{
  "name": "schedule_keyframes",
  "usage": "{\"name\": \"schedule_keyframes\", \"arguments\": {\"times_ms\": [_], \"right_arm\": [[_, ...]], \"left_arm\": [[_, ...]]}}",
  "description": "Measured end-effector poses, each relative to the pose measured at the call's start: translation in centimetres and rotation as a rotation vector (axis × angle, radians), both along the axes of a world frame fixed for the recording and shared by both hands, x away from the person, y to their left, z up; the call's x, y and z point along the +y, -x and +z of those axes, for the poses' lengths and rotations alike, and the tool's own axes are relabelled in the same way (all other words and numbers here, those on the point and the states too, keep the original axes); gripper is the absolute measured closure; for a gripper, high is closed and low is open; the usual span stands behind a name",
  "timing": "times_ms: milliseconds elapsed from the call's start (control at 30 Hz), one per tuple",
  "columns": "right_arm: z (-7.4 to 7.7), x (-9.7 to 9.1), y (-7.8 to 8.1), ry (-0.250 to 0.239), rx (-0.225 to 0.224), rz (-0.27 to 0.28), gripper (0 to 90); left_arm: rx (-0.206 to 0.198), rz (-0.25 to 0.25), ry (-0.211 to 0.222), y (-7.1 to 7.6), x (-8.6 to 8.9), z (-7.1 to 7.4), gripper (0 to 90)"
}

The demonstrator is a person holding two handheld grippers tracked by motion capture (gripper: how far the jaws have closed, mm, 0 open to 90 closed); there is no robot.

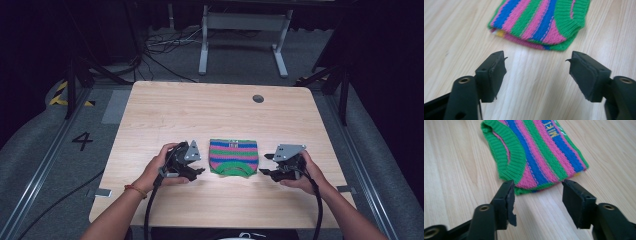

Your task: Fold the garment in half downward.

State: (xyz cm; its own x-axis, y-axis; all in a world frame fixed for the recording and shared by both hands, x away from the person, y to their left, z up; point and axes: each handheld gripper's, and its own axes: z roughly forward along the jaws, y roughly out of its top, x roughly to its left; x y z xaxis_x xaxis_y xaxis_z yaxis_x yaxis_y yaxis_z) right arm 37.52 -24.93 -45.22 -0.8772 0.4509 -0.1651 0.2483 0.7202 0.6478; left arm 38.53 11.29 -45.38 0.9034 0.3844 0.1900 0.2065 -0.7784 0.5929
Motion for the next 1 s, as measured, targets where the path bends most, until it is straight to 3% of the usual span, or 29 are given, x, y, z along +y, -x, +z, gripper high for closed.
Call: {"name": "schedule_keyframes", "arguments": {"times_ms": [167,633,967,1000], "right_arm": [[-0.1,-1.0,0.4,0.014,-0.013,-0.041,32.0],[-1.2,-3.9,2.1,0.053,-0.012,-0.12,23.2],[-2.2,-8.0,3.6,0.029,-0.022,-0.202,19.3],[-2.5,-9.5,4.2,0.003,-0.035,-0.228,19.1]], "left_arm": [[-0.009,0.01,-0.016,0.9,1.7,0.4,21.0],[-0.009,0.075,-0.057,2.9,5.7,-0.8,19.5],[0.013,0.12,-0.016,4.0,9.8,-2.2,19.3],[0.024,0.128,0.002,4.2,10.5,-2.3,19.1]]}}
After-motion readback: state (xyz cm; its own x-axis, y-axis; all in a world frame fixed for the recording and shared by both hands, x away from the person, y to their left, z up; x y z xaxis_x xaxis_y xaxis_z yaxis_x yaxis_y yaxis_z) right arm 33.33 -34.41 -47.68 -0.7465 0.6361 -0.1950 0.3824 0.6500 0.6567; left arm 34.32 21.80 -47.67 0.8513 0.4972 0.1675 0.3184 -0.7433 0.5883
